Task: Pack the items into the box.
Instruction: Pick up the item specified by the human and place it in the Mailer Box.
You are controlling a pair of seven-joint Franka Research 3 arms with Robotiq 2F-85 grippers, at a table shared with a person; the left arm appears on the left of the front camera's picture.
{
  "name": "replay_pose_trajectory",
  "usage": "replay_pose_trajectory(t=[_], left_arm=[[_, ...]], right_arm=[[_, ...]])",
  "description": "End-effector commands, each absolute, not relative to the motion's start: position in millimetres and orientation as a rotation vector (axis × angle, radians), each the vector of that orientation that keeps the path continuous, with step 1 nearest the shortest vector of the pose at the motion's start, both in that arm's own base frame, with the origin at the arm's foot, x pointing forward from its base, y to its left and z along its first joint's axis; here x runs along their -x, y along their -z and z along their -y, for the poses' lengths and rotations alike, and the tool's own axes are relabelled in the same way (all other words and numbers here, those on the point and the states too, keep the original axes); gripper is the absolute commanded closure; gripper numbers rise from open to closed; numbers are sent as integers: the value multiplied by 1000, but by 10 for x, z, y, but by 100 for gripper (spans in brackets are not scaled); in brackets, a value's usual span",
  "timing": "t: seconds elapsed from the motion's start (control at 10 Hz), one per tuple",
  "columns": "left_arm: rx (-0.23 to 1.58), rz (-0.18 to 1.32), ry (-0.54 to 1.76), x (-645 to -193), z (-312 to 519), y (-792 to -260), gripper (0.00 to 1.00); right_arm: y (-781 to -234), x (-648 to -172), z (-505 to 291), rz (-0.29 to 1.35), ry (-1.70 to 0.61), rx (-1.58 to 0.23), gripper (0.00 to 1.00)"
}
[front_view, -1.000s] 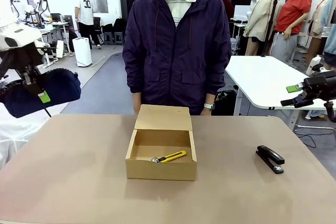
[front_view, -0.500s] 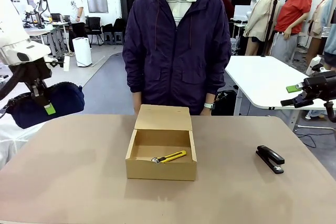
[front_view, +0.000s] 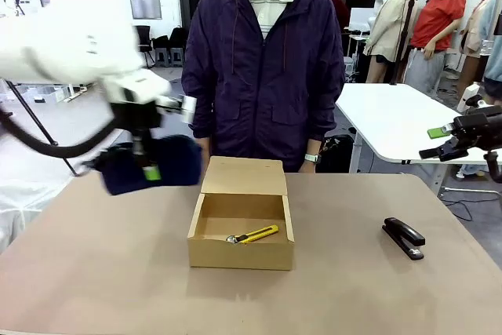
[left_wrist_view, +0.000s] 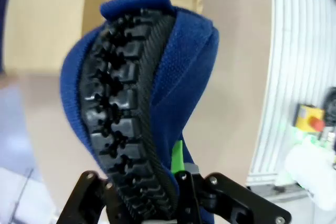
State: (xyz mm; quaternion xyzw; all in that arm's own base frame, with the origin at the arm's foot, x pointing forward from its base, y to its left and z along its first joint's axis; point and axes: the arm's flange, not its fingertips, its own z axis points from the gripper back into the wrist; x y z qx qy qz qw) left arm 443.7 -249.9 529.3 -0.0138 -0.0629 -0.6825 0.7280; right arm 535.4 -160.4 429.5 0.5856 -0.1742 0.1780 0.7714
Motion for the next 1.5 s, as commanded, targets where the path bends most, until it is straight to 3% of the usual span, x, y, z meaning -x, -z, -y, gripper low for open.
replay_pose_trajectory(t=[0.0, 0.3, 0.7, 1.1, 1.4], left_arm=[[-59, 196, 1671, -4750, 3006, -5178, 100], [-28, 199, 1872, -4826, 3551, -4764, 100], [-21, 158, 1951, -4884, 3756, -4199, 100], [44, 98, 1942, -4952, 3889, -3536, 100], [66, 75, 1906, -4972, 3883, -3351, 100]], right_arm=[[-4346, -5360, 1587, 367, -376, -1255, 0], [-4346, -5360, 1587, 367, -376, -1255, 0], [-4346, -5360, 1587, 367, -376, -1255, 0], [-4346, -5360, 1587, 367, -376, -1255, 0], [-4346, -5360, 1587, 367, -376, -1255, 0]])
